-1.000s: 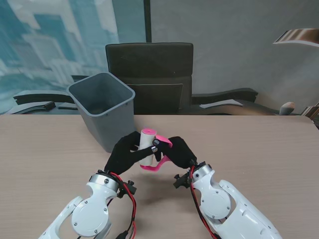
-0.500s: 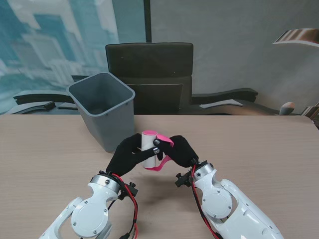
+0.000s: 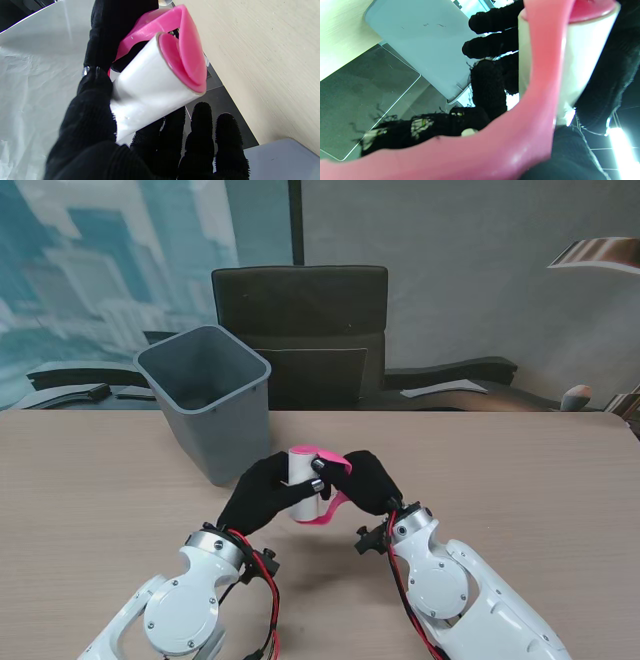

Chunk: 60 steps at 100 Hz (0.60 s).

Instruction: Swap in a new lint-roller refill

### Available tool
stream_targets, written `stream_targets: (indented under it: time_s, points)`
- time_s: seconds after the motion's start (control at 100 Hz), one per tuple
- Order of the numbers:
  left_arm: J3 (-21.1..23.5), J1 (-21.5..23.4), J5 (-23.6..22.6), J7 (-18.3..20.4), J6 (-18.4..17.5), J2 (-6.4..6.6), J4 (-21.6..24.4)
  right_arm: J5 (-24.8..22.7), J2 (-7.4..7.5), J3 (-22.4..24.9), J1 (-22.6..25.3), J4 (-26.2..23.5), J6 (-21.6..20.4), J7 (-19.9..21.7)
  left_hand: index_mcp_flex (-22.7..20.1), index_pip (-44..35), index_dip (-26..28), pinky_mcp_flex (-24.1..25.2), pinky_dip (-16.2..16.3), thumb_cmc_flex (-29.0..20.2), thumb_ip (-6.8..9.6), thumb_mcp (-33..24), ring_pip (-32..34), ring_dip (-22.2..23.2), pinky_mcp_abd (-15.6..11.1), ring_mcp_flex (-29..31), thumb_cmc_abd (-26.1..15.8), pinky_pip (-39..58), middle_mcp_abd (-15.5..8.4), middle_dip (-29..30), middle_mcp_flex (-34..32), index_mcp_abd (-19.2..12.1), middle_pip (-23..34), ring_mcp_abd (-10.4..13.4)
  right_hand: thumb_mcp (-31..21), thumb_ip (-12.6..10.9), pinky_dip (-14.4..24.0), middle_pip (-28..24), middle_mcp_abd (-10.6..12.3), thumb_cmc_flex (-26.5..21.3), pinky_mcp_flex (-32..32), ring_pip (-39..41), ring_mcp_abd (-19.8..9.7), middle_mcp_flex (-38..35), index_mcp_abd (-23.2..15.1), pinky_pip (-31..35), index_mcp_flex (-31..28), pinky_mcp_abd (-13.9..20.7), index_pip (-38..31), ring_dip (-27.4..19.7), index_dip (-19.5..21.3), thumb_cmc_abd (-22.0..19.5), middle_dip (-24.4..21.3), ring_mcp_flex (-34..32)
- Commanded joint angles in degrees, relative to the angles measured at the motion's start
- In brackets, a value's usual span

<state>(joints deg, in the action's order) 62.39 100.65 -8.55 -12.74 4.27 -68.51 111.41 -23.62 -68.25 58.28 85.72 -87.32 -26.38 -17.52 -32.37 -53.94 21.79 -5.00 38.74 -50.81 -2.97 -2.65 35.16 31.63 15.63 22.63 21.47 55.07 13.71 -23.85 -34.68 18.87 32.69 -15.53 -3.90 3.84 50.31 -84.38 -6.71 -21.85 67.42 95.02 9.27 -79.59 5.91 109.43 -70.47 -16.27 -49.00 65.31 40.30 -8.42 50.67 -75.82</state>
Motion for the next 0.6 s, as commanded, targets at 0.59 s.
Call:
stream_targets:
  time_s: [0.59]
  points:
    - [-0.62,0.21,-0.17,1.68,-1.82,0.19,-0.50,-1.69,-0.59,0.52,0.14,-0.65,-1.25,-1.79,-4.70,-12.49,2.42,0.03,-0.14,-10.05,3.17,-7.11,1.73,1.00,-1.62,-0.01,-7.09,1.18,-2.39,-1.74,-0.29,-11.49,0.84,1.50,-3.42,-4.09,2.19,-6.03,-2.32,-5.12,3.10,9.12,-19.38,-3.59,4.06,10.54,-3.47,14.57,0.57,2.67,-0.76,-6.95,0.88,0.28]
